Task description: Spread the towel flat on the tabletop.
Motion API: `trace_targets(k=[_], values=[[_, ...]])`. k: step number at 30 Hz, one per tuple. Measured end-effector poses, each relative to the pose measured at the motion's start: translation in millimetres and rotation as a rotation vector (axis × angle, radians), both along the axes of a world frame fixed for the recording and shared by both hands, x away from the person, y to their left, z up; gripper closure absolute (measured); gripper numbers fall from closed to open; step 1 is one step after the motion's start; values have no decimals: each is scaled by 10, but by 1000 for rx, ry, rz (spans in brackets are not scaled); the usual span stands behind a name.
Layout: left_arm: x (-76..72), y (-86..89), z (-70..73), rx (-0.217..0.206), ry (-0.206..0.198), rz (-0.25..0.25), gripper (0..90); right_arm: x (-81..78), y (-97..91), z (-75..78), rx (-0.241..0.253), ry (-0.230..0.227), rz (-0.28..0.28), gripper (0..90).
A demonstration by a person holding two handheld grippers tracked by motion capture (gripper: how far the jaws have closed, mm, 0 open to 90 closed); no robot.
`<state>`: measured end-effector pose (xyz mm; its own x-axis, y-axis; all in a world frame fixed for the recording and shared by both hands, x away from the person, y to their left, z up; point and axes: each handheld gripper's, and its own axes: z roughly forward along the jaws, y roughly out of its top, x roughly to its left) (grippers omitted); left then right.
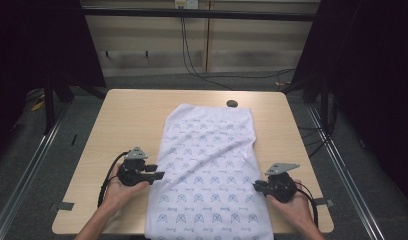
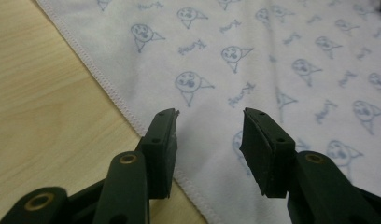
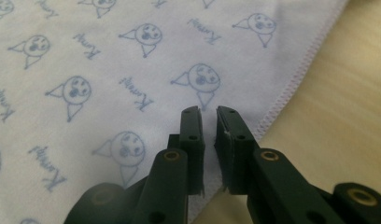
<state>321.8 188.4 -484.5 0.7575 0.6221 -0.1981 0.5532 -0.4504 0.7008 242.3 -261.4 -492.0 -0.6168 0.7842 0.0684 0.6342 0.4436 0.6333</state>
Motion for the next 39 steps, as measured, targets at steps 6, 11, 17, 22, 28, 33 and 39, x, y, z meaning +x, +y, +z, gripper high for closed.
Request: trace_targets(k=[6,11,17,22,28,33,39], values=[[34,-96,-77,36,-14,-9,553,-227,-112,37,-17,34,6,794],[-77,-158,-96,108,-40,-73,859,-278,-152,19,10,26,6,890],[-210,-180,-74,159,-65,-97,900,-301,-142,27,11,41,-8,896],[-457,-28,-92,91,-16,-136,900,-376,-166,26,37,64,9,891],[-530,-7,-73,74,11,-156,818,-444,-135,60,69,63,42,830],[-221,-64,3,35,-22,-79,738,-134,-97,206,122,-52,-2,763],[201,-119,2,9,-37,10,715,515,89,233,125,-88,-37,713]])
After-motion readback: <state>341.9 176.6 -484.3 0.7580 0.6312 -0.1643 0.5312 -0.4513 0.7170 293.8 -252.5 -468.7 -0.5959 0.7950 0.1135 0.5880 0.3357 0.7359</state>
